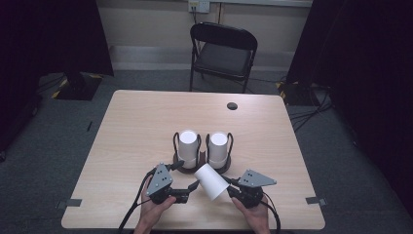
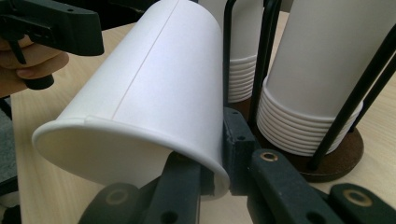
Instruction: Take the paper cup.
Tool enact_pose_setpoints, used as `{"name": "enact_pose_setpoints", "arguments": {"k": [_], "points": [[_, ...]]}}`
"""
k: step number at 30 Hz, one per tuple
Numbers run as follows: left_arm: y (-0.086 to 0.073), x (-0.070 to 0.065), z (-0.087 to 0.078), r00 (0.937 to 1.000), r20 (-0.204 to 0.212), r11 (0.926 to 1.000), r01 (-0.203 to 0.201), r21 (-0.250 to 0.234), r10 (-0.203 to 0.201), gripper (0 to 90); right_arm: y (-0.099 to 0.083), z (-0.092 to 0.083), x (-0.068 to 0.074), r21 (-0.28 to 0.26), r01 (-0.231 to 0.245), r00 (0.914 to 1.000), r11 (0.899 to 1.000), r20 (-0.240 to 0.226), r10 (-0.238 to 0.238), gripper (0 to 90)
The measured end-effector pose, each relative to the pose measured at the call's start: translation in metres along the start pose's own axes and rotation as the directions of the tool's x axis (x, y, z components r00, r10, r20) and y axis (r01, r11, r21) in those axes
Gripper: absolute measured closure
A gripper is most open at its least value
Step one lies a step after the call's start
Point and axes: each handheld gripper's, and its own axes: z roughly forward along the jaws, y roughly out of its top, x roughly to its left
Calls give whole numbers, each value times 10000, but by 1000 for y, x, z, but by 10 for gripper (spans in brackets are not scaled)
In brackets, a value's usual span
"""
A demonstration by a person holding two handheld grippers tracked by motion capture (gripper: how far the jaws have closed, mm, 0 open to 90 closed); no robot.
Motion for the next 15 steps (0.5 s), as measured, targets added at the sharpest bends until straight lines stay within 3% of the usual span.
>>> {"name": "enact_pose_setpoints", "arguments": {"k": [11, 15], "points": [[-2, -3, 1, 9976, 365, 9975, -608, 350, 595, 167, 8, -1, -7, 1070, -50, 9995, 9942, -295, 82, 852], [-4, -6, 3, 9940, 644, 9952, -907, 371, 881, 171, 10, 0, -10, 1413, -117, 9993, 9899, -346, 167, 852]]}}
